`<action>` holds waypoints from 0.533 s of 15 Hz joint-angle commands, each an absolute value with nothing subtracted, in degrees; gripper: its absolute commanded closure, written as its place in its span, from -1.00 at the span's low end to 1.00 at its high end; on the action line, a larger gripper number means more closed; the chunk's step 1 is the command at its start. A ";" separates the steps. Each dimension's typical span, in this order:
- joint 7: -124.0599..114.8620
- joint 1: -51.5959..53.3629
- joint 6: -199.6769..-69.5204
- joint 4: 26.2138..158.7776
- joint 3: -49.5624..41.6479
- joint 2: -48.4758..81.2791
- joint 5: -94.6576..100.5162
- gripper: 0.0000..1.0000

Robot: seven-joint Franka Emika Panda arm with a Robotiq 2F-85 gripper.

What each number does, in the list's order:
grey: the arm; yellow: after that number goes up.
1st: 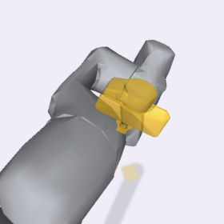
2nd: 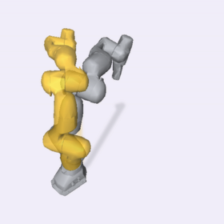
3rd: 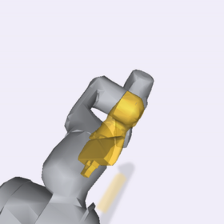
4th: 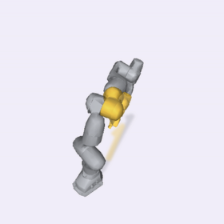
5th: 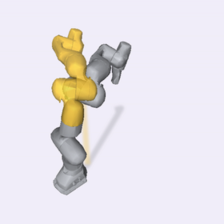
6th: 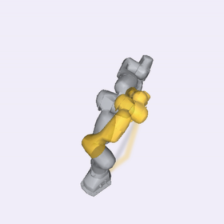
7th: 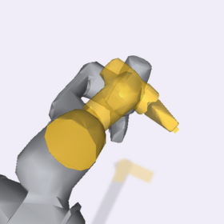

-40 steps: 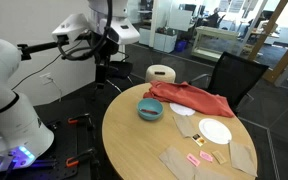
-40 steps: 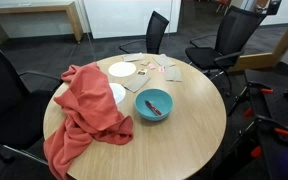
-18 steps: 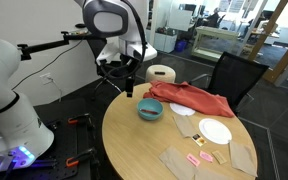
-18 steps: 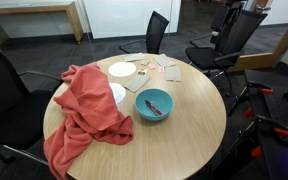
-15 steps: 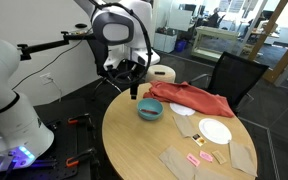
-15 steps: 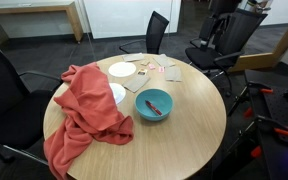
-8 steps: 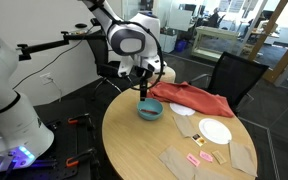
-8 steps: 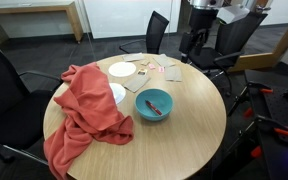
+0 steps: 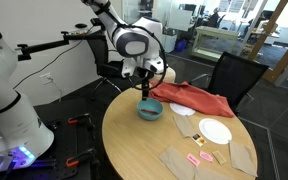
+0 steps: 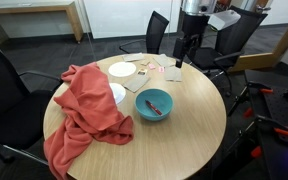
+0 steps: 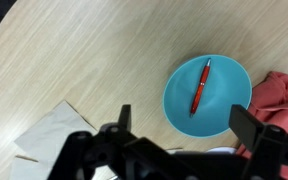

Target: Take the red pen out of the blue bowl

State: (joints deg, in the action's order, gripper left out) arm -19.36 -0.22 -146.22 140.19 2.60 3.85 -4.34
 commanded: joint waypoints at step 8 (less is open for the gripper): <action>-24.45 3.24 -147.26 131.48 1.70 11.91 -1.34 -1.00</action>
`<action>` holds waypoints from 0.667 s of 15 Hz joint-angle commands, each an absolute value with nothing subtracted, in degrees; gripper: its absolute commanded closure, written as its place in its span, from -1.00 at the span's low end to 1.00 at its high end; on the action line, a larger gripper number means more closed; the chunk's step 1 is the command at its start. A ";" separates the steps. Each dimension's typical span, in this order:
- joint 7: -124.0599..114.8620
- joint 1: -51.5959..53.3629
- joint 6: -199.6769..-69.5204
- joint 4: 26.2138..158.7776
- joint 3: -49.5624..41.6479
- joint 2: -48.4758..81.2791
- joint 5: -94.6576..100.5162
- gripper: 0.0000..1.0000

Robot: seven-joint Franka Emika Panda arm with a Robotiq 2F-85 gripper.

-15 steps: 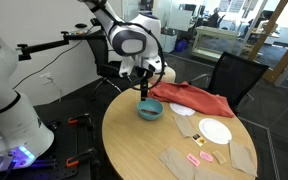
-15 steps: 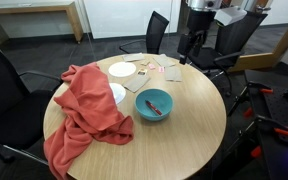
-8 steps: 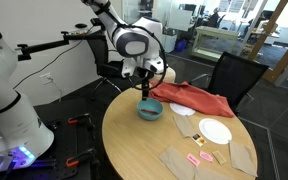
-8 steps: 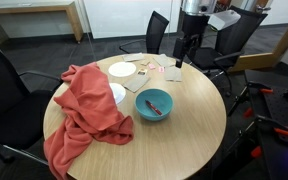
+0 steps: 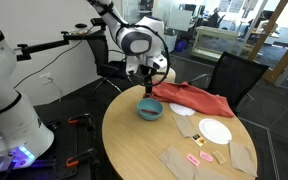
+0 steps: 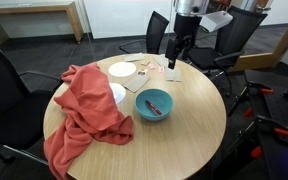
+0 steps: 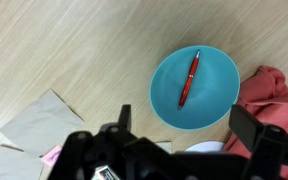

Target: Take the red pen out of the blue bowl

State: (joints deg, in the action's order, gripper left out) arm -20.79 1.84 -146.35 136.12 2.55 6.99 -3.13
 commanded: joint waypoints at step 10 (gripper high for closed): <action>-28.16 9.72 -146.03 118.04 -1.55 29.92 0.94 -1.00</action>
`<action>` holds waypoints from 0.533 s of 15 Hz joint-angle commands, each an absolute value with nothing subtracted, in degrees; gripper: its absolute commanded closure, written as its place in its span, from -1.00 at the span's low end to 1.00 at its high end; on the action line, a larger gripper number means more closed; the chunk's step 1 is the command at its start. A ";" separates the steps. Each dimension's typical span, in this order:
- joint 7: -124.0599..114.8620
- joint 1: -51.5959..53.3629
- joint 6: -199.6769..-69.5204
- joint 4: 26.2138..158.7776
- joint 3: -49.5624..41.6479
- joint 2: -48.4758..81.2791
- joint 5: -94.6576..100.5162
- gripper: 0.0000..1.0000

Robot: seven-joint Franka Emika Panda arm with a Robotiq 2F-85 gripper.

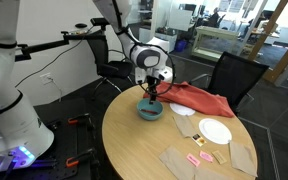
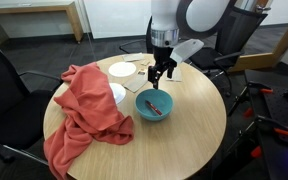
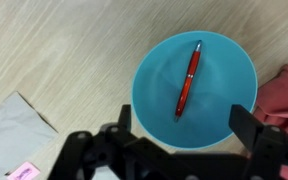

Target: Take the red pen out of the blue bowl

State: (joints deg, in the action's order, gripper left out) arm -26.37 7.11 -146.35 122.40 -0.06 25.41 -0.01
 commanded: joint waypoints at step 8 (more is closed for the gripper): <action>-27.83 12.76 -146.14 112.28 -3.34 37.03 0.28 -1.00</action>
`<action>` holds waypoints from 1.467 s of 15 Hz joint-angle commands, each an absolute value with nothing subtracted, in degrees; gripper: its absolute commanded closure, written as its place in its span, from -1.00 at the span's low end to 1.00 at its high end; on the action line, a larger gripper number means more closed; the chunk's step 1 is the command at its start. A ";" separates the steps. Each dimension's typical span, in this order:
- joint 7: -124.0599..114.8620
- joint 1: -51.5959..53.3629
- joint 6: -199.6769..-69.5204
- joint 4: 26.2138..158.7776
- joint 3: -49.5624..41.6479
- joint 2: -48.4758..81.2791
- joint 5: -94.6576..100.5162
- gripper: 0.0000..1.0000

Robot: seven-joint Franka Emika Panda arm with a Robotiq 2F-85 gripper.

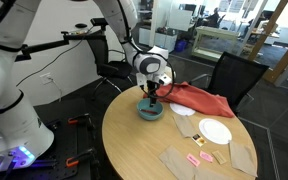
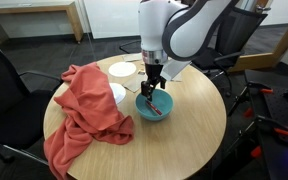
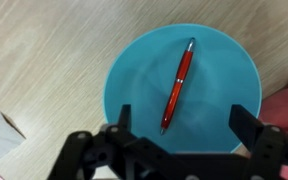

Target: Take the red pen out of the blue bowl

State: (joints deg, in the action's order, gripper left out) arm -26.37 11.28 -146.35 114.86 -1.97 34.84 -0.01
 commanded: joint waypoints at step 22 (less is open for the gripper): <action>-27.69 15.21 -146.09 103.31 -5.92 49.76 0.21 -1.00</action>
